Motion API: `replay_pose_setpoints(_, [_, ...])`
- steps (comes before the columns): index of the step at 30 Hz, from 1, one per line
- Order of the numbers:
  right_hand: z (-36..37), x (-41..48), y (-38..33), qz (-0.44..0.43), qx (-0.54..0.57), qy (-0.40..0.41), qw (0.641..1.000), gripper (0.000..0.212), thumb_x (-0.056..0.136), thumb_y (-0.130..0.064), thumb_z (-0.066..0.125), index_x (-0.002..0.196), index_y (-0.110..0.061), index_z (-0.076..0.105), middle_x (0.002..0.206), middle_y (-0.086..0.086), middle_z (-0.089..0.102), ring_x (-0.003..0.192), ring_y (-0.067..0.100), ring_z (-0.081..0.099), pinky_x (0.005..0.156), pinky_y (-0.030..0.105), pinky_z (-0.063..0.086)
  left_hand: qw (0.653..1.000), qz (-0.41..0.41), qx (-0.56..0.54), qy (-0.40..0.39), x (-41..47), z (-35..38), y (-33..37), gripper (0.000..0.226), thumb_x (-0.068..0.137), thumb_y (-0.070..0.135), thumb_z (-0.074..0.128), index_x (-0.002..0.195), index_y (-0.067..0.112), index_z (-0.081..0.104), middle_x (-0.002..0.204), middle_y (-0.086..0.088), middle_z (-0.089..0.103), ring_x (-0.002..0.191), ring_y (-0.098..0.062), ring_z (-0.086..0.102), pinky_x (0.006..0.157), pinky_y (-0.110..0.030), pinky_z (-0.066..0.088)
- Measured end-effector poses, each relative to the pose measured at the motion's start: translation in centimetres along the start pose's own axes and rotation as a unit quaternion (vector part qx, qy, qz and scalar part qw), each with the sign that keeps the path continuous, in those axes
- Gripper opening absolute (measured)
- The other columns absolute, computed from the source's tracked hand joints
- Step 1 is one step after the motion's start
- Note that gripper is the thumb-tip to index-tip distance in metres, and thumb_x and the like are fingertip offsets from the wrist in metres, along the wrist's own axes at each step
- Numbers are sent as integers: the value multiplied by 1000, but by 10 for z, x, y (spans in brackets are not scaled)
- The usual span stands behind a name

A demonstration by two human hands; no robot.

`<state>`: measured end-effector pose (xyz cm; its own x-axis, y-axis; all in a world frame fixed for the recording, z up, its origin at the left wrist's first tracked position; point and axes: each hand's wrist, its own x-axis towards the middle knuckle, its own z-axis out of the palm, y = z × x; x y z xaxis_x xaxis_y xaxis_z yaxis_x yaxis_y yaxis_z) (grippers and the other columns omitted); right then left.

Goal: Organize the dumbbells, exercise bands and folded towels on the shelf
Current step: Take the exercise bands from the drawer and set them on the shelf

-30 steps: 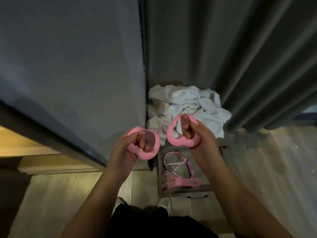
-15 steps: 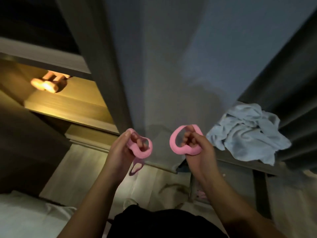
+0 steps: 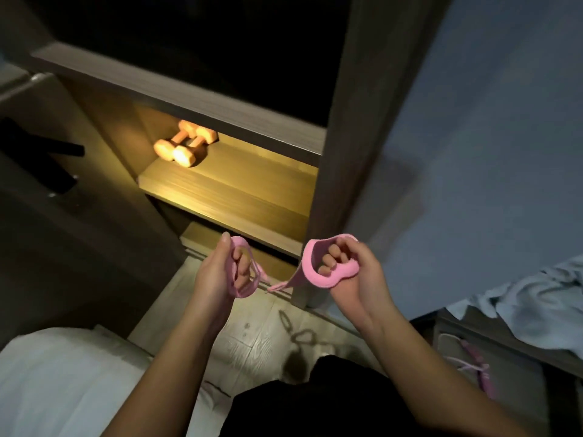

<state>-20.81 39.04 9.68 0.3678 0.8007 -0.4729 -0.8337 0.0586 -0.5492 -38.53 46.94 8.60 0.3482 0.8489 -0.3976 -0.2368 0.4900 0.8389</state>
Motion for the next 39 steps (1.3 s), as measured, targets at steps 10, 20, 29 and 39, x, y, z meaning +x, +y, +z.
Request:
replay_pose_setpoints(10, [82, 90, 61, 104, -202, 13, 974, 59, 101, -39, 44, 45, -22, 35, 43, -3, 23, 36, 12, 17, 36, 20, 15, 993, -50, 6, 104, 59, -57, 45, 52, 102, 49, 33, 59, 19, 34, 51, 0, 22, 44, -13, 16, 53, -32, 8])
replay_pose_setpoints(20, [161, 179, 98, 234, -168, -76, 955, 23, 85, -13, 66, 104, -3, 59, 67, 5, 58, 59, 15, 55, 63, 27, 47, 988, -61, 51, 136, 146, -113, 92, 43, 99, 41, 49, 84, 4, 65, 70, -22, 59, 63, -30, 61, 65, -31, 52])
replay_pose_setpoints(29, [182, 210, 151, 30, -228, 14, 973, 45, 101, -34, 45, 59, -17, 43, 47, 0, 32, 42, 14, 28, 41, 23, 27, 987, -103, 107, 57, 201, -155, 122, 51, 104, 41, 34, 59, 17, 41, 51, -3, 27, 45, -15, 22, 48, -27, 16])
replay_pose_setpoints(39, [132, 256, 269, -89, -202, 127, 967, 59, 101, -45, 41, 46, -25, 29, 44, -2, 19, 37, 11, 14, 44, 25, 7, 935, -16, 353, -20, 276, -235, 62, 63, 103, 44, 33, 44, 21, 42, 46, 1, 38, 40, -13, 35, 54, -28, 31])
